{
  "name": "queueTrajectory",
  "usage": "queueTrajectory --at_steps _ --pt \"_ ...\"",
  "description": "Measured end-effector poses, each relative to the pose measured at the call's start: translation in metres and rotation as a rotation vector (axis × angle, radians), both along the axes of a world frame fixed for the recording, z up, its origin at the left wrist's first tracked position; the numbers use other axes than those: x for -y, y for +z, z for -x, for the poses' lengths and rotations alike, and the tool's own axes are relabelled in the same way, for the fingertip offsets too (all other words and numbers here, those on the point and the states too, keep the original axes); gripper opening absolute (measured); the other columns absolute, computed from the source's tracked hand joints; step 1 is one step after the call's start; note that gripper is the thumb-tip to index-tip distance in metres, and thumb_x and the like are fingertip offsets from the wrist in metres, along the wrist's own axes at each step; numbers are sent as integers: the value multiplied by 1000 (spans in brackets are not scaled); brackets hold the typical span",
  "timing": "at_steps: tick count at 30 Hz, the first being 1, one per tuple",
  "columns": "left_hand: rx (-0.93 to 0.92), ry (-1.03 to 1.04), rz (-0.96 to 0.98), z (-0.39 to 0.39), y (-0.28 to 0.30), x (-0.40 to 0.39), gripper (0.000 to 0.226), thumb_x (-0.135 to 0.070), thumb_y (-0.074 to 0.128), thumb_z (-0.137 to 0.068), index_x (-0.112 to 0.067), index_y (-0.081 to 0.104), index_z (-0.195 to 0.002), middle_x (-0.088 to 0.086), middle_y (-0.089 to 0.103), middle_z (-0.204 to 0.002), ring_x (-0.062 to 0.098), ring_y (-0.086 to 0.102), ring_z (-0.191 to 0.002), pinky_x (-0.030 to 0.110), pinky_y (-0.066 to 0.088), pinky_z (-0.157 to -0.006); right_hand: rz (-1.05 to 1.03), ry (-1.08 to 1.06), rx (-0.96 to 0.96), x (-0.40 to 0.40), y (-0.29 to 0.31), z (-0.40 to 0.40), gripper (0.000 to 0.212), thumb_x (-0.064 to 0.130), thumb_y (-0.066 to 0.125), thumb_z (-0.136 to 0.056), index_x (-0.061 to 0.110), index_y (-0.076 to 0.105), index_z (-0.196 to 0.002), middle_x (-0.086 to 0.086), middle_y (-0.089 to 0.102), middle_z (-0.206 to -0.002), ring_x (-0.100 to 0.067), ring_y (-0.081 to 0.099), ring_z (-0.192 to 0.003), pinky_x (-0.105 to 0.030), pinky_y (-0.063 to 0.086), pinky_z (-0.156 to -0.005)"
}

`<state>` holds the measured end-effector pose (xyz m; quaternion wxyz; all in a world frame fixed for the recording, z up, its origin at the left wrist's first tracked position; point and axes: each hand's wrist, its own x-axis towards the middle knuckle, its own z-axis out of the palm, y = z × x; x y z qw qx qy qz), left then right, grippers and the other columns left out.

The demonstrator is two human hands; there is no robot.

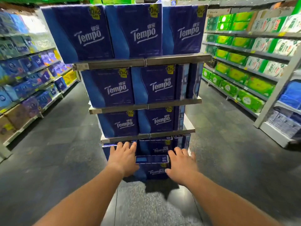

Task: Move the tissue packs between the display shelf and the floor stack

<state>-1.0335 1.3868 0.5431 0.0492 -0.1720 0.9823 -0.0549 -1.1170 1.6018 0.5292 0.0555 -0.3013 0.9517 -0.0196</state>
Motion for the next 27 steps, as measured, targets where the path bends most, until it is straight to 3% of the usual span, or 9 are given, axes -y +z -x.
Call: queueTrajectory --at_steps 6,15,22,27 --pt "77 -1 -55 -29 -44 -12 102 -68 61 -80 -24 12 -159 2 35 -154 31 31 -139 54 29 -113 -37 -43 88 -15 -37 -28 67 62 57 -88 27 37 -141 -2 40 -142 -28 36 -134 -56 27 -111" --pt "102 -2 -72 25 -64 11 101 -66 62 -83 -24 12 -159 3 34 -156 32 30 -143 54 30 -114 -32 -75 112 -5 -59 17 70 63 58 -88 26 36 -143 -3 41 -143 -29 35 -135 -56 26 -111" --pt "171 30 -109 107 -124 30 99 -66 62 -82 -24 14 -158 2 39 -151 30 35 -138 51 32 -112 -74 -69 166 16 -106 115 73 65 58 -87 26 33 -144 -3 38 -147 -28 35 -136 -57 24 -113" --pt "235 150 -146 176 -173 61 103 -68 64 -80 -25 12 -159 -1 35 -155 28 30 -142 50 29 -113 -84 -66 208 44 -144 211 90 67 57 -87 26 15 -156 -5 21 -161 -30 22 -146 -56 20 -116"
